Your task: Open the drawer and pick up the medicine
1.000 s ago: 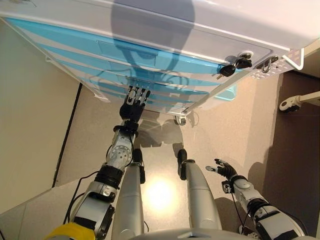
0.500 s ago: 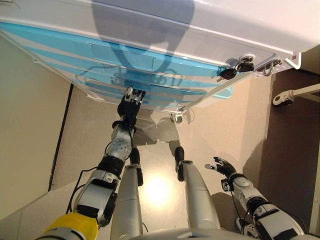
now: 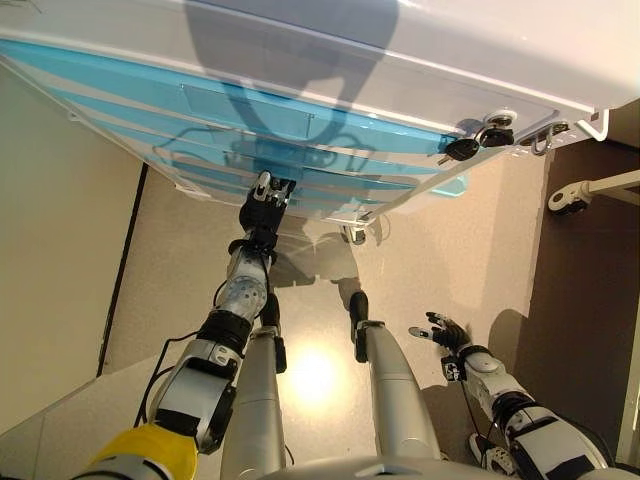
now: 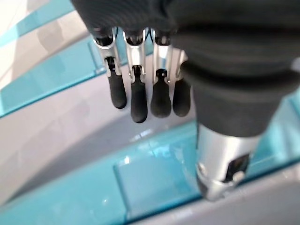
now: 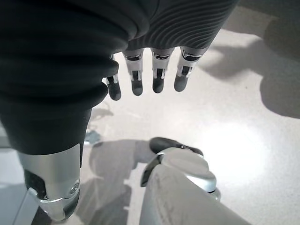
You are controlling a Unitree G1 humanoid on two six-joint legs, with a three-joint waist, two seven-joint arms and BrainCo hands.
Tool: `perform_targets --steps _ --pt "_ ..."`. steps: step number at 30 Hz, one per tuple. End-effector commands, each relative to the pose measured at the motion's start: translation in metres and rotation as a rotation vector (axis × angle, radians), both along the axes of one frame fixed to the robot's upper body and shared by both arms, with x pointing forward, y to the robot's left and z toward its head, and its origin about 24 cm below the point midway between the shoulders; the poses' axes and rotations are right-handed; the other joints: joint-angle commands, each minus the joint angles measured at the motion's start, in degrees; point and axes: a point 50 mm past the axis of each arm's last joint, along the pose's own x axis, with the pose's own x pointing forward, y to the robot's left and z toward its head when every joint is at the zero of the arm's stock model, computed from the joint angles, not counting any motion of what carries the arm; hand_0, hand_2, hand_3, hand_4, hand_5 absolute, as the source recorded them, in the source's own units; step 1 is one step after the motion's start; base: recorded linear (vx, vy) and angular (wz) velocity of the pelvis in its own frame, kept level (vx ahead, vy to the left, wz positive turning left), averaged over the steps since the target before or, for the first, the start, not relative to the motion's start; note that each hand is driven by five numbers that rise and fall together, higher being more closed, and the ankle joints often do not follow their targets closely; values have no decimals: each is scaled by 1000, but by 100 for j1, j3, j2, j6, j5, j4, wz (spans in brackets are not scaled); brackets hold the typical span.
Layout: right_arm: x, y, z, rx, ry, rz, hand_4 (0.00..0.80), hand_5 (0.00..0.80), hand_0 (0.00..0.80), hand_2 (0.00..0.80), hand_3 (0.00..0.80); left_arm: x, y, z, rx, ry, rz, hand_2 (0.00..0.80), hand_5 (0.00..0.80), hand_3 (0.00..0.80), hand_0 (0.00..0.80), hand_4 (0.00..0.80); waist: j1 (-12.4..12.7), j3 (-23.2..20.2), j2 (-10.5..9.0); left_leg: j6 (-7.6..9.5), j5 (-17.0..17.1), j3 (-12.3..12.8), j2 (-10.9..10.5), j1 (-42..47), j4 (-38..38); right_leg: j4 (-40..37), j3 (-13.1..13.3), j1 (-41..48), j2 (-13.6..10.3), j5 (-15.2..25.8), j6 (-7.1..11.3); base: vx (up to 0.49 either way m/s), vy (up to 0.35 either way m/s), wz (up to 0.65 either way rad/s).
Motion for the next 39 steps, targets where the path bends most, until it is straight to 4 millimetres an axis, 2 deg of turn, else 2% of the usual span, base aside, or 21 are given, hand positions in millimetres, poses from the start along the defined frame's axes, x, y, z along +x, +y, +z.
perform_targets --steps 1,11,19,20,21,22,23,24,33,39 --pt "-10 -17 -2 -67 28 23 0 0 0 0 0 5 -26 84 -30 -364 -100 0 0 0 0 0 106 -84 211 35 -210 -158 -120 290 -223 -542 -217 147 219 558 -99 -29 -46 6" --pt "-22 -21 -9 -79 76 42 0 0 0 0 0 -1 -25 94 -22 -426 -129 0 0 0 0 0 147 -69 218 -32 -101 -242 -110 566 -414 -702 -300 473 241 549 -128 -11 -44 2" --pt "-24 -22 -9 -97 90 59 0 0 0 0 0 -2 -23 89 -15 -413 -133 0 0 0 0 0 164 -59 190 -76 73 -266 -100 780 -712 -795 -340 667 241 556 -146 -9 -24 5" --pt "-25 -22 -10 -99 94 59 0 0 0 0 0 -2 -22 87 -15 -405 -125 229 229 229 229 229 162 -66 185 -85 89 -275 -106 873 -774 -801 -357 740 233 540 -141 12 -12 6" --pt "-25 -22 -10 -100 94 59 0 0 0 0 0 -2 -22 87 -15 -405 -125 326 326 326 326 326 161 -63 185 -85 90 -276 -106 878 -777 -802 -357 745 232 539 -140 16 -26 4" --pt "-26 -22 -11 -103 101 57 0 0 0 0 0 -2 -22 85 -15 -396 -122 571 571 571 571 571 159 -59 181 -89 88 -282 -106 911 -774 -801 -362 797 221 524 -136 0 0 0" --pt "-26 -22 -11 -103 101 57 0 0 0 0 0 -2 -22 85 -15 -396 -122 624 624 624 624 624 159 -56 181 -89 88 -283 -106 914 -775 -802 -363 801 221 524 -136 0 0 0" --pt "-28 -23 -12 -104 108 51 0 0 0 0 0 -2 -22 82 -20 -383 -116 800 800 800 800 800 159 -55 190 -94 85 -280 -117 942 -765 -797 -370 853 216 497 -144 0 0 0" --pt "-29 -24 -12 -108 110 43 0 0 0 0 0 -6 -21 83 -41 -389 -112 800 800 800 800 800 179 -41 225 -104 123 -299 -95 1013 -826 -848 -389 928 214 492 -158 0 0 0" --pt "-31 -24 -13 -113 116 46 0 0 0 0 0 -10 -20 74 -58 -362 -109 800 800 800 800 800 213 -18 213 -105 134 -316 -93 1015 -821 -849 -428 970 195 472 -174 -2 0 1"
